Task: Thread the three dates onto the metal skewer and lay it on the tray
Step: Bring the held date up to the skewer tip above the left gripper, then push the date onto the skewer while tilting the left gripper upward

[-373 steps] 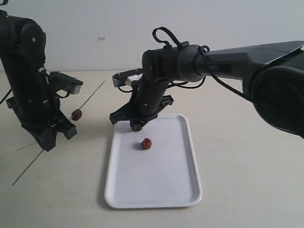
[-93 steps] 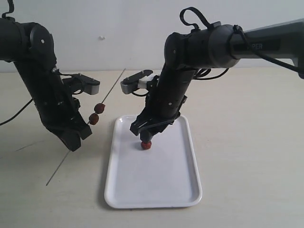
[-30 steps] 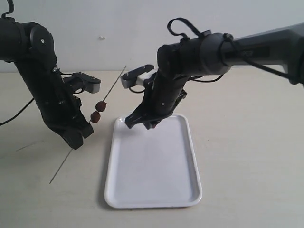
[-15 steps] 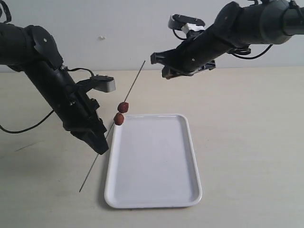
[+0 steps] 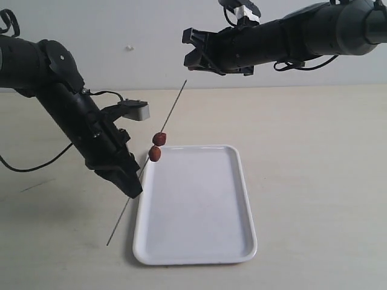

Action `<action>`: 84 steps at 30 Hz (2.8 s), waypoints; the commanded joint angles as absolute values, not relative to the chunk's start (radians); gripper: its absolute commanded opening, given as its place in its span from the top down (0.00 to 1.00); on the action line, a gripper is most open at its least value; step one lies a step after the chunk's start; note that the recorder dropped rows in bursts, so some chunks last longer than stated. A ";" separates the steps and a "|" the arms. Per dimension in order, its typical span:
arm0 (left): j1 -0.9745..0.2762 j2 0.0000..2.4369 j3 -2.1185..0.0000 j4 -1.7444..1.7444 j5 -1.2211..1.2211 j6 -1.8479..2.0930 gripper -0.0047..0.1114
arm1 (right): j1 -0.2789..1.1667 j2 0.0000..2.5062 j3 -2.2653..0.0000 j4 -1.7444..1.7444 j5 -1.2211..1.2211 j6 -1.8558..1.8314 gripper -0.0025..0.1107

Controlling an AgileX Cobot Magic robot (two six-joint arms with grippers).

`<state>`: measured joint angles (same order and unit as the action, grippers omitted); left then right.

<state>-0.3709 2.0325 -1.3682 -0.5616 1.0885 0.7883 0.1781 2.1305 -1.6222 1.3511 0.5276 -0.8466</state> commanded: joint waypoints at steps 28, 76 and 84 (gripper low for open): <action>-0.359 2.035 -1.372 -0.545 0.996 0.726 0.96 | 0.127 2.120 -1.624 1.446 0.751 -0.863 0.91; -0.359 2.035 -1.372 -0.545 0.996 0.726 0.96 | 0.160 2.143 -1.624 1.490 0.747 -0.916 0.91; -0.359 2.035 -1.372 -0.545 0.996 0.726 0.96 | 0.160 2.139 -1.624 1.482 0.772 -0.916 0.91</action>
